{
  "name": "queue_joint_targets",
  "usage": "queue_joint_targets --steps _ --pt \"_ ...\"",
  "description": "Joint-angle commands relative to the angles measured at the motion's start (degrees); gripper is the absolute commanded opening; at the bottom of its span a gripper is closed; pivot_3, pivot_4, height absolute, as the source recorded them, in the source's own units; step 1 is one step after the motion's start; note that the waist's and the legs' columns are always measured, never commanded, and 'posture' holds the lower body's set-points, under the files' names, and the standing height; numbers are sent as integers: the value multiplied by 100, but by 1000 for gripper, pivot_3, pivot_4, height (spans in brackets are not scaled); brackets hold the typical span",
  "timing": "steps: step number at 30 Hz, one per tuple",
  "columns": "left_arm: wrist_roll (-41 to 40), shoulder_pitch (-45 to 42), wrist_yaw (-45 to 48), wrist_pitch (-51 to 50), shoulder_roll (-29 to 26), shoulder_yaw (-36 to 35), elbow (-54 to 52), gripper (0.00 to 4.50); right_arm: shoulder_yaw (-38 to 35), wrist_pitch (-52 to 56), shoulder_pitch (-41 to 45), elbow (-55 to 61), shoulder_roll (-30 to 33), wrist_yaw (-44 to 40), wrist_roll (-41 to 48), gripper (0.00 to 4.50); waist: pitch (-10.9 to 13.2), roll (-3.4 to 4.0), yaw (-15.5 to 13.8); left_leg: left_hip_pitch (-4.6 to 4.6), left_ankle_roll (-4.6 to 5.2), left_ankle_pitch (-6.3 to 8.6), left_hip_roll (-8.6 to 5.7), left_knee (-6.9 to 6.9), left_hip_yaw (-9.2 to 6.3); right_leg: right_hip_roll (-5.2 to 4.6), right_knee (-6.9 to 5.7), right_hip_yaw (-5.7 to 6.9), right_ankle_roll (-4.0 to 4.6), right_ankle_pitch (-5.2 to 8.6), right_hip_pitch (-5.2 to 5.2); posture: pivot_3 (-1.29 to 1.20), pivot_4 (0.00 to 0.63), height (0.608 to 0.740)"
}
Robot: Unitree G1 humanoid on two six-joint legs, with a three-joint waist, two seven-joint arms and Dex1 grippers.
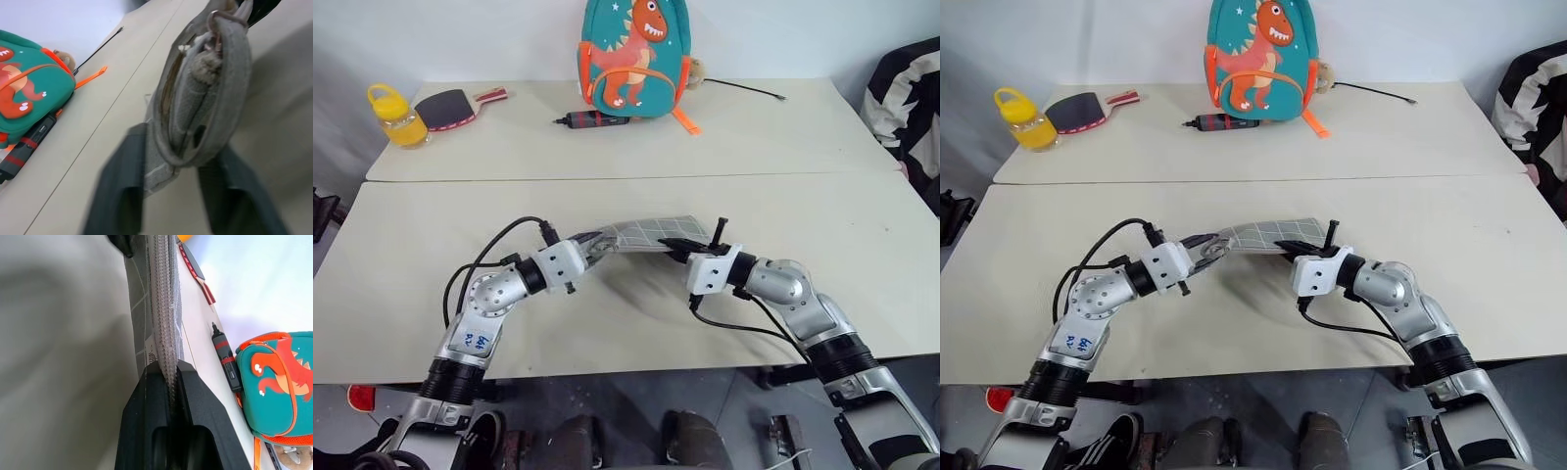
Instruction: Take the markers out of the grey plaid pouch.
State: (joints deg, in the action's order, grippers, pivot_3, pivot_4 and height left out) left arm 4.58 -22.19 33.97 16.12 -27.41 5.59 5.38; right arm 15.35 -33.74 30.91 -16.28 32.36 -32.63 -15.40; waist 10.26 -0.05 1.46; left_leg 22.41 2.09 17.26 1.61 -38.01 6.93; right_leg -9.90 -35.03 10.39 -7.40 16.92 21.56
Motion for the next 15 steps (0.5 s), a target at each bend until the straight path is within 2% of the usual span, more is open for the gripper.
queue_joint_targets --steps 1,2,9,12,15 --pt "-55 31 -97 10 6 -85 -86 272 -156 -89 15 159 65 8 116 0 0 0 1 0 0 0 0 0 0 0 0 0 0 0 0 0 150 740" --pt "-85 29 -85 1 15 -90 -76 23 -163 -81 9 160 66 10 124 0 0 0 2 0 0 0 0 0 0 0 0 0 0 0 0 0 150 740" --pt "-25 -22 -180 -26 -4 -144 -48 23 -189 -75 -49 187 101 21 122 0 0 0 2 0 0 0 0 0 0 0 0 0 0 0 0 0 150 740" --pt "-622 27 165 -393 88 -205 -188 23 -202 -80 -12 178 101 44 105 0 0 0 1 0 0 0 0 0 0 0 -1 0 0 0 0 0 150 740" --pt "-521 8 -7 -410 96 -240 -201 788 -200 -79 19 147 90 54 98 0 0 0 4 0 0 0 1 0 0 0 0 0 0 0 0 0 150 740"
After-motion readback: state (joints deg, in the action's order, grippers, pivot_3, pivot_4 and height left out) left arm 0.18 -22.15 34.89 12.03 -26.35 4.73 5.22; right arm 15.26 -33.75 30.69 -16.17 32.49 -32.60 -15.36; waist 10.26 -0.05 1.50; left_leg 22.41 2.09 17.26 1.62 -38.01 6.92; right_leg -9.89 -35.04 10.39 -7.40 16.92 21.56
